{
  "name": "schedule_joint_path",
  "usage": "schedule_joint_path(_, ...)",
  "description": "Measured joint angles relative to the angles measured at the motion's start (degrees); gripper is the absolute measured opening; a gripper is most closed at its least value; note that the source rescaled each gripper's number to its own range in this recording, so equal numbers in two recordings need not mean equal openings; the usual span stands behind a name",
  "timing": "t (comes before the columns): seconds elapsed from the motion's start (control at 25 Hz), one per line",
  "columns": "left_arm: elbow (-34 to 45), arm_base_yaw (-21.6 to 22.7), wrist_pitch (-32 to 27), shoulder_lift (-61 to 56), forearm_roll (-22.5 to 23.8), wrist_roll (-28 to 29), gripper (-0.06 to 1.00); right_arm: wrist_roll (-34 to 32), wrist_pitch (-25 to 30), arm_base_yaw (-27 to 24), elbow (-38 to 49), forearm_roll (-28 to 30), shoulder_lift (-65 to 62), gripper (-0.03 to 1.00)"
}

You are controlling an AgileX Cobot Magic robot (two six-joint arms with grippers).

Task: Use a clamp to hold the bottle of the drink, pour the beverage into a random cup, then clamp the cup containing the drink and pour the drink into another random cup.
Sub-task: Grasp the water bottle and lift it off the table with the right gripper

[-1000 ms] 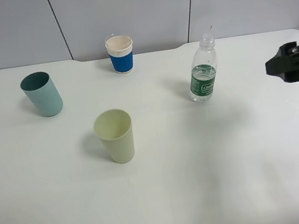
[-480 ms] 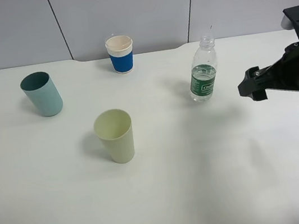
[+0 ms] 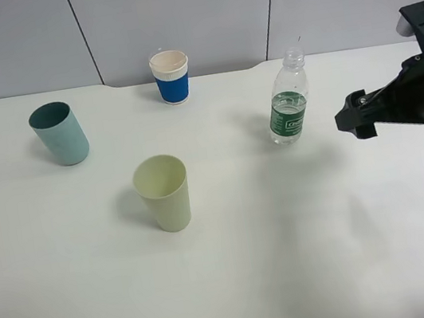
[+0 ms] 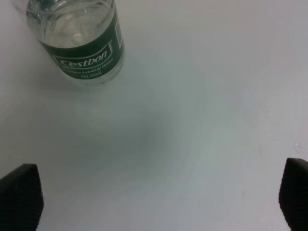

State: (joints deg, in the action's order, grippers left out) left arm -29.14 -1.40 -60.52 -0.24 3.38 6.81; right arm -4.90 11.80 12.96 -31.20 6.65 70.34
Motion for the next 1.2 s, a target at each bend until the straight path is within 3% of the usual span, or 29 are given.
schedule_joint_path(0.4,0.00,0.00,0.00,0.00,0.00,0.00,1.00,-1.98,-0.74,0.23,0.00,2.45,0.13,1.00)
schedule_joint_path(0.72,0.00,0.00,0.00,0.00,0.00,0.00,1.00,-2.05,-1.68,4.50,0.00,2.51,8.22,1.00)
schedule_joint_path(1.2,0.00,0.00,-0.05,0.00,0.00,0.00,1.00,-2.05,-15.72,5.52,-0.07,5.52,20.37,1.00)
